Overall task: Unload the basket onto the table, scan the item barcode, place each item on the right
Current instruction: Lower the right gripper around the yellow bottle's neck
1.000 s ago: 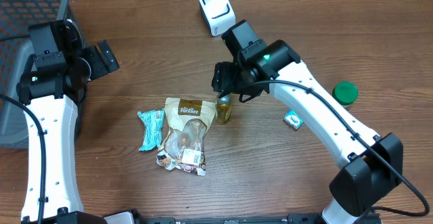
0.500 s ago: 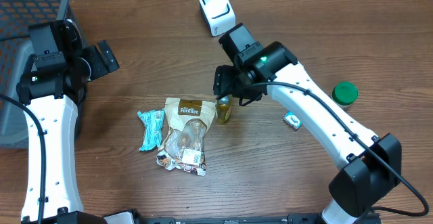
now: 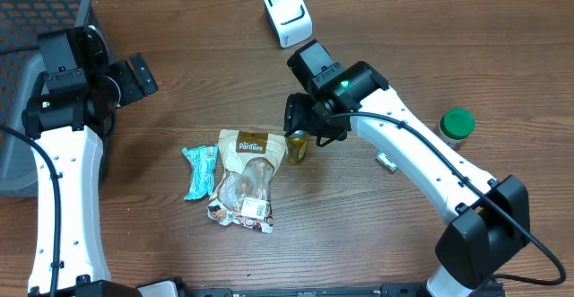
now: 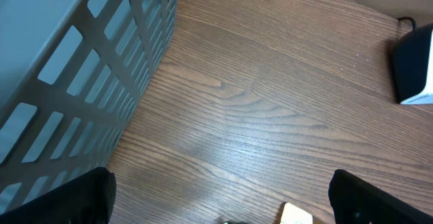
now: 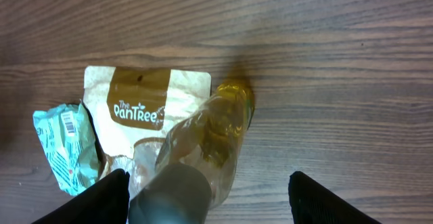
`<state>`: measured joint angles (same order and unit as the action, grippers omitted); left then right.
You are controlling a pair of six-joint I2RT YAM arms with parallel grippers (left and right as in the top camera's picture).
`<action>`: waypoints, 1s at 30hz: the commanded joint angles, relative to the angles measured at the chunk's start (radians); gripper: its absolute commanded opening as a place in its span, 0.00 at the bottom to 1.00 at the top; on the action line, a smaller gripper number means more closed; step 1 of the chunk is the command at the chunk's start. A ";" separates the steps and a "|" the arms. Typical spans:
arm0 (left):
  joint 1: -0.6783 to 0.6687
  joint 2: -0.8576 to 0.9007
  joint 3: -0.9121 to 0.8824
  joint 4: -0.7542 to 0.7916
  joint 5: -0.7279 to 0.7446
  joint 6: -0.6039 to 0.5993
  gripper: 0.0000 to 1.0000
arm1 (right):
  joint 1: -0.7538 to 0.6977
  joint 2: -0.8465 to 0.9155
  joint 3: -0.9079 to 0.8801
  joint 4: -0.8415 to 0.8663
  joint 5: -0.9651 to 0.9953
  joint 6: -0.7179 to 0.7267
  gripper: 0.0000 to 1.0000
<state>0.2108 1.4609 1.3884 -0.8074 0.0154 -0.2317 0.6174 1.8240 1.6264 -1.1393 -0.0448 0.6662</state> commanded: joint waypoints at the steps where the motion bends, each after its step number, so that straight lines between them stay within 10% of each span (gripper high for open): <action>1: -0.002 -0.006 0.023 0.000 0.001 0.019 0.99 | 0.012 -0.021 -0.005 0.008 0.021 0.021 0.72; 30: -0.002 -0.006 0.023 0.000 0.001 0.019 1.00 | 0.094 -0.013 -0.077 0.079 0.175 0.224 0.89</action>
<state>0.2108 1.4609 1.3888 -0.8074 0.0154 -0.2317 0.7086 1.8240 1.5517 -1.0653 0.1192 0.8799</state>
